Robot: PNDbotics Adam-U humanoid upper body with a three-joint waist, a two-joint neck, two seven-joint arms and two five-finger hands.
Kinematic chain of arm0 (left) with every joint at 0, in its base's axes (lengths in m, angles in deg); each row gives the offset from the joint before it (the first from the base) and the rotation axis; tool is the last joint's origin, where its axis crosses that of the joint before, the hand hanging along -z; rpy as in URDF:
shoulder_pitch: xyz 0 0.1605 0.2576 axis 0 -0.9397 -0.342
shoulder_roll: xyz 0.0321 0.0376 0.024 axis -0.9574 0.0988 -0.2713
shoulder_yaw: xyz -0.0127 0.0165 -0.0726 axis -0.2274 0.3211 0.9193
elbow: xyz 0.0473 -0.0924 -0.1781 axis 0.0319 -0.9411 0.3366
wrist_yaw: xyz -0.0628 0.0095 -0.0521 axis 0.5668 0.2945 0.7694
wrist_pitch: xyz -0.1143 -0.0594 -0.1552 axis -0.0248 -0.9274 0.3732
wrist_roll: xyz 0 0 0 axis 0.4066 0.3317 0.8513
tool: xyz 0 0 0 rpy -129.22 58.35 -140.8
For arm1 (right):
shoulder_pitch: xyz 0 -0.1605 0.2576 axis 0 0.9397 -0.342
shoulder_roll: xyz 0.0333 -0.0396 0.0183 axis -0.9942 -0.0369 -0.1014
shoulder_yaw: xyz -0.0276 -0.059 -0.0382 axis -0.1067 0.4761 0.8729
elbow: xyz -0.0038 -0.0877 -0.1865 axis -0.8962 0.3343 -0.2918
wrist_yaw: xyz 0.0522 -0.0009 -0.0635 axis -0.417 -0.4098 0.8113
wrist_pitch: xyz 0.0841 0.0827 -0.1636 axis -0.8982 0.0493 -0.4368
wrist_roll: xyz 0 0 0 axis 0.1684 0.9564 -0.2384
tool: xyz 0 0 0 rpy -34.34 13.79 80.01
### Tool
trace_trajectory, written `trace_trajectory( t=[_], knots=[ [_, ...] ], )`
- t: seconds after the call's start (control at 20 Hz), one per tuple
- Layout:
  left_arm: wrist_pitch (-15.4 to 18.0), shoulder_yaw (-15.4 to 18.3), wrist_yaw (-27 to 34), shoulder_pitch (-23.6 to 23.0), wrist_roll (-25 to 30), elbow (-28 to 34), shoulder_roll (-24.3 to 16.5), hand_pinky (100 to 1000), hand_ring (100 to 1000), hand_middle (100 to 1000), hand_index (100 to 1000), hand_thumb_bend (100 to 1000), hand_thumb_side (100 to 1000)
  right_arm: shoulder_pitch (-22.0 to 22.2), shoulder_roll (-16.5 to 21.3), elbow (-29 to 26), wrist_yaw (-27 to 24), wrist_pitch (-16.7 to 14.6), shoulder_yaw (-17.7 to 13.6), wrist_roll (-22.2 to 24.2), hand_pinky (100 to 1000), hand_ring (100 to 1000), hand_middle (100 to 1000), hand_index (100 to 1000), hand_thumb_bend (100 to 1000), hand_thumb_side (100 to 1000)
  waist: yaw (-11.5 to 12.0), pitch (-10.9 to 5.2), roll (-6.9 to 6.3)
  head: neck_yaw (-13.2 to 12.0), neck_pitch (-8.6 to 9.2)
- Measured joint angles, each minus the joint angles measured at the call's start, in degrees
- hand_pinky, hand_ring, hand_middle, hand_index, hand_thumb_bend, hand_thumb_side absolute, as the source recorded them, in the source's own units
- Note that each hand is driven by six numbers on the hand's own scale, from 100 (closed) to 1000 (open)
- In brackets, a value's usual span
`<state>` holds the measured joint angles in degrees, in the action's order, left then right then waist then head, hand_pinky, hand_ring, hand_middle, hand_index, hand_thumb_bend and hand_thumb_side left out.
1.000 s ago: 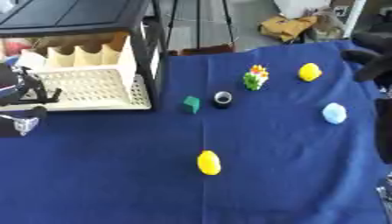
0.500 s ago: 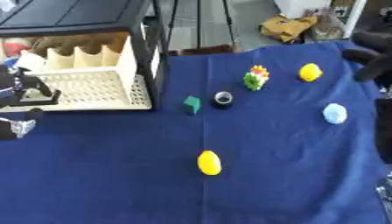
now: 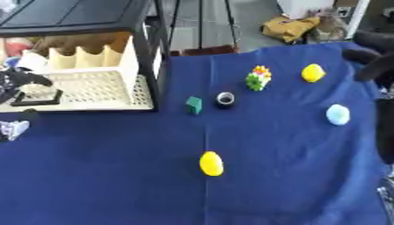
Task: Pick up objects from table and place into drawer.
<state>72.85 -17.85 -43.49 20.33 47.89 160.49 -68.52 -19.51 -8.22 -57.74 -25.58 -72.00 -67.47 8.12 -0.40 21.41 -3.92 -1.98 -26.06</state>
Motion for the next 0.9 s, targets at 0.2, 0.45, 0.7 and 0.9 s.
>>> trace_trajectory(
  t=[0.2, 0.45, 0.7, 0.9],
  knots=[
    [0.58, 2.67, 8.18, 1.87, -4.68, 0.79, 0.11, 100, 100, 144, 948, 100, 274, 0.01, 0.07, 0.00, -0.02, -0.25, -0.30, -0.53, 765, 819, 502, 785, 100, 952, 0.39, -0.16, 0.15, 0.32, -0.02],
    [-0.35, 6.66, 18.28, 3.38, -16.17, 1.07, 0.11, 100, 100, 167, 908, 100, 386, 0.10, 0.22, 0.00, -0.05, -0.59, -0.52, -0.94, 762, 817, 501, 785, 100, 952, 0.79, -0.39, 0.32, 0.93, -0.02],
    [-0.53, 9.63, 31.56, 3.17, -36.31, 1.08, 1.59, 213, 229, 354, 989, 100, 907, 0.42, 2.66, 0.00, -0.04, -1.70, -0.99, -1.98, 746, 811, 497, 782, 100, 950, 1.00, -0.39, 0.85, 1.80, -0.05],
    [4.17, 10.46, 42.56, 1.27, -51.26, 1.09, 5.20, 460, 513, 560, 994, 100, 945, 0.24, 7.16, 0.00, 0.36, -2.94, -1.13, -3.34, 729, 806, 489, 780, 100, 950, 1.16, -0.39, 1.55, 2.34, -0.08]
  ],
)
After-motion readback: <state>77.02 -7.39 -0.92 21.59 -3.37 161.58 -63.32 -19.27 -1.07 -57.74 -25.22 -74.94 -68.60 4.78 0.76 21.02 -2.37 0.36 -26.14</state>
